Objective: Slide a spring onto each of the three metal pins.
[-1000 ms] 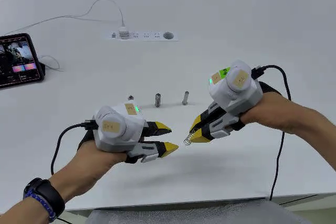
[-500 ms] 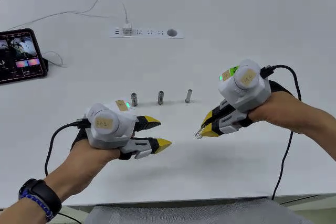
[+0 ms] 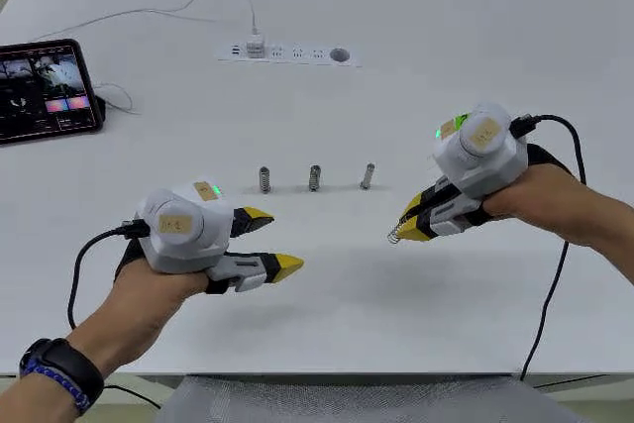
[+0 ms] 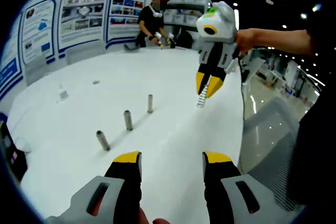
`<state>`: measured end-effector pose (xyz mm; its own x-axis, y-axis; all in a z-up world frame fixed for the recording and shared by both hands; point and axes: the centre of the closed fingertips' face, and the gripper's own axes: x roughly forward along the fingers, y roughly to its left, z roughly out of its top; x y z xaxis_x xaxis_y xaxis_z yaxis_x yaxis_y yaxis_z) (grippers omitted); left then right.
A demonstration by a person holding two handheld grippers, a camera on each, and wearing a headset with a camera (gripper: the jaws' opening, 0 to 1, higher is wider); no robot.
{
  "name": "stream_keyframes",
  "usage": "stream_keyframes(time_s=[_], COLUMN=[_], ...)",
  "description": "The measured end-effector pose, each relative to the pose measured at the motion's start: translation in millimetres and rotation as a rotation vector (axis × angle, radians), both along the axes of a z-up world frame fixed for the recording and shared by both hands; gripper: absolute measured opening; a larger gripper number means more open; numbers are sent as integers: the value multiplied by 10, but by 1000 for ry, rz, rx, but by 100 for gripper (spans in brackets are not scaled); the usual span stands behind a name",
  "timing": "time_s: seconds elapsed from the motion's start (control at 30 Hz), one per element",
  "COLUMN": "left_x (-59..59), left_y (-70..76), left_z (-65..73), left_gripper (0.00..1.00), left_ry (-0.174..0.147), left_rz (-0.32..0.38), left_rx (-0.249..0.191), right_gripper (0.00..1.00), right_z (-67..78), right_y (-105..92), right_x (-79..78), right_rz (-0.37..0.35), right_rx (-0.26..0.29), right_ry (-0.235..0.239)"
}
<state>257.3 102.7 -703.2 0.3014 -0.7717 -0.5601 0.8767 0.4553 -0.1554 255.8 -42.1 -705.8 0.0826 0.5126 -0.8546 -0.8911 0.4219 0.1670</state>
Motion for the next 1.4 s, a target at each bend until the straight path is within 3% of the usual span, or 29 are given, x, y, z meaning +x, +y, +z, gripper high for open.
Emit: stream_keyframes(time_s=[0.67, 1.4], left_x=[148, 127], left_y=[472, 676], left_z=[-70, -84], left_gripper=[64, 70], left_ry=[19, 42], left_rz=[166, 244], left_rx=[32, 30], right_gripper=[12, 12], right_z=[-28, -49], right_y=[-186, -187], right_x=[429, 850], right_rz=[-28, 0], right_rx=[-41, -72], right_ry=[-45, -104])
